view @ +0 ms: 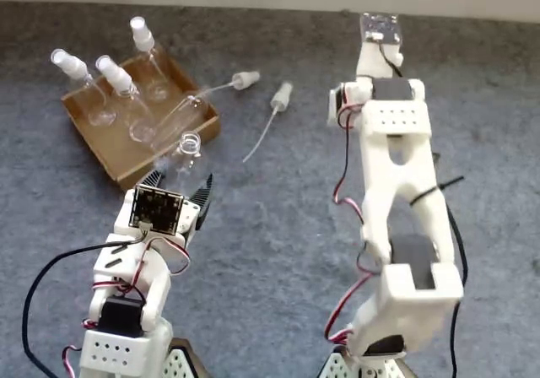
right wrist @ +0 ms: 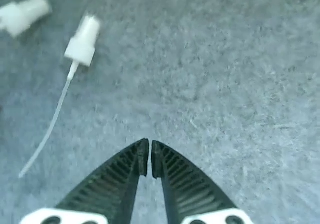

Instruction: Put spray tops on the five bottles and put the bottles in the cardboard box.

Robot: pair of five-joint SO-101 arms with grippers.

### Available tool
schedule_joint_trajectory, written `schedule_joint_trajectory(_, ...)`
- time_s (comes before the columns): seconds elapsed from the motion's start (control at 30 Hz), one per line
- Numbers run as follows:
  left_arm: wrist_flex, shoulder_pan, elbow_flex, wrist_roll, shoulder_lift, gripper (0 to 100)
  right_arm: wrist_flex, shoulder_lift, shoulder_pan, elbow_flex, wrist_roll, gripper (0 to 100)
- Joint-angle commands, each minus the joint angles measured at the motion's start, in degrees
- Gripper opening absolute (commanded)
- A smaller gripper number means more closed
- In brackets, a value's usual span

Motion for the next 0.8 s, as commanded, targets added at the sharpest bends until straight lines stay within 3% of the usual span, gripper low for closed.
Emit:
schedule_joint_trajectory(0.0, -0.9, -0.2, 1.2, 0.7, -0.5, 12, 0.2, 5.8, -0.7, -11.2, -5.5, 2.3)
schedule_joint_trajectory(0.23, -0.9, -0.2, 1.2, 0.7, -0.5, 12, -0.3, 18.5, -6.6, -25.0, -8.1, 17.8)
schedule_joint_trajectory(0.5, -0.9, -0.4, 1.2, 0.6, -0.4, 12, -7.6, 34.2, -8.8, -44.8, -18.9, 18.0)
schedule_joint_trajectory(0.77, -0.9, -0.3, 1.2, 0.6, -0.3, 12, -10.0, 49.4, -9.8, -61.7, -19.4, 18.0)
